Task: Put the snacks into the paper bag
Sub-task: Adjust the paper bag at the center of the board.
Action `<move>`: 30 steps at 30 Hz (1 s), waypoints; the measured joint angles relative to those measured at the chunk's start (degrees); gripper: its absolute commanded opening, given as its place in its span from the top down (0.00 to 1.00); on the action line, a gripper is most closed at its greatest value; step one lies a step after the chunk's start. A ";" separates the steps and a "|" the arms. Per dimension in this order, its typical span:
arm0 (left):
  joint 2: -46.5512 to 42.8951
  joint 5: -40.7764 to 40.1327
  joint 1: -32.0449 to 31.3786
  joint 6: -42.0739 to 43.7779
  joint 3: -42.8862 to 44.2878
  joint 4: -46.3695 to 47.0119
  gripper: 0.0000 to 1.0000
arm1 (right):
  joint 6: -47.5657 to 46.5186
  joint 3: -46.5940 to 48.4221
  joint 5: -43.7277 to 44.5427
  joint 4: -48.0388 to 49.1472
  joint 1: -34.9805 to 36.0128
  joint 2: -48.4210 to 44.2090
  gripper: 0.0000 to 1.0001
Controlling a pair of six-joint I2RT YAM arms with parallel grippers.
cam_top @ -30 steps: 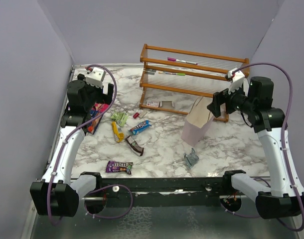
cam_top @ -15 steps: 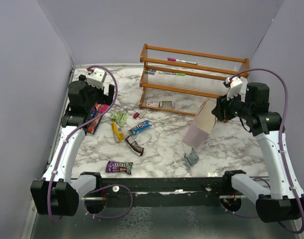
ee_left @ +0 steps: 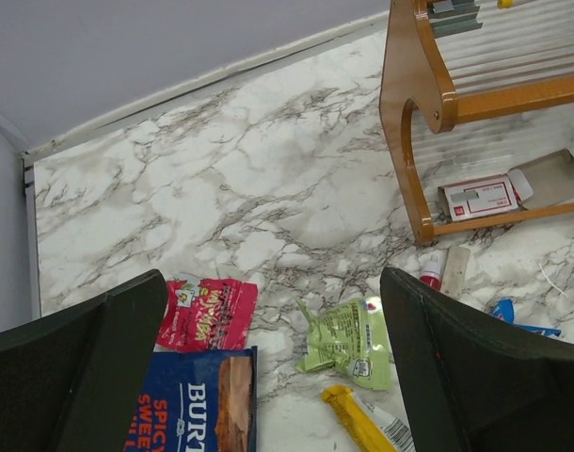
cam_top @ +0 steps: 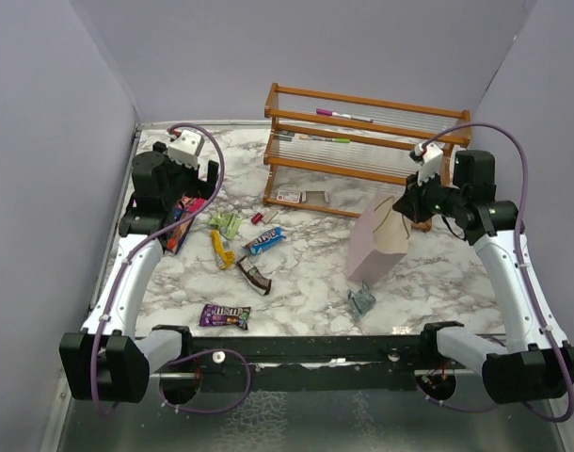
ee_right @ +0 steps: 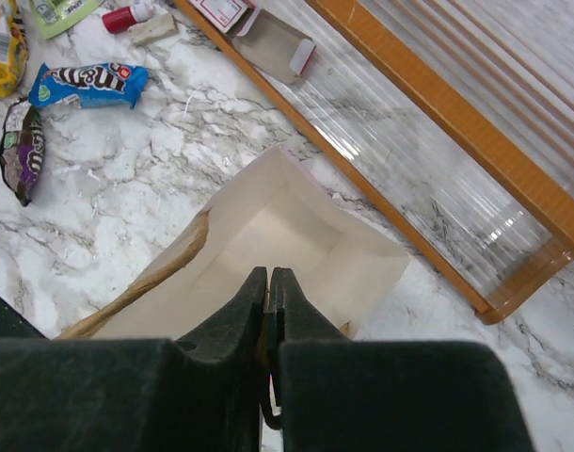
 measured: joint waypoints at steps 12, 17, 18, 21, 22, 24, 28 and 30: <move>1.27 0.72 0.00 0.00 0.00 0.00 0.01 | 0.22 3.45 -0.59 5.46 1.25 6.56 0.99; 1.27 0.76 0.00 0.00 0.00 0.00 0.01 | -0.59 5.25 -1.29 6.01 1.88 8.02 0.99; 1.27 0.74 0.00 0.00 0.00 0.02 0.01 | -0.98 5.66 -1.60 6.03 1.88 8.31 0.99; 1.27 0.76 0.00 0.00 -0.02 0.07 0.01 | -3.04 7.26 -2.34 5.92 1.99 9.31 0.98; 1.27 0.76 0.00 0.02 -0.15 0.28 0.01 | -3.82 7.56 -2.32 5.84 1.99 9.46 0.98; 1.27 0.79 0.00 0.04 -0.57 0.68 0.01 | -5.62 7.91 -2.27 5.09 1.99 9.53 0.98; 1.27 0.83 0.00 0.24 -1.66 1.05 0.01 | -9.33 8.11 -1.53 3.48 1.99 9.53 0.96; 1.25 0.85 0.00 0.42 -2.36 1.25 0.01 | -10.86 8.11 -0.68 2.93 1.99 9.53 0.96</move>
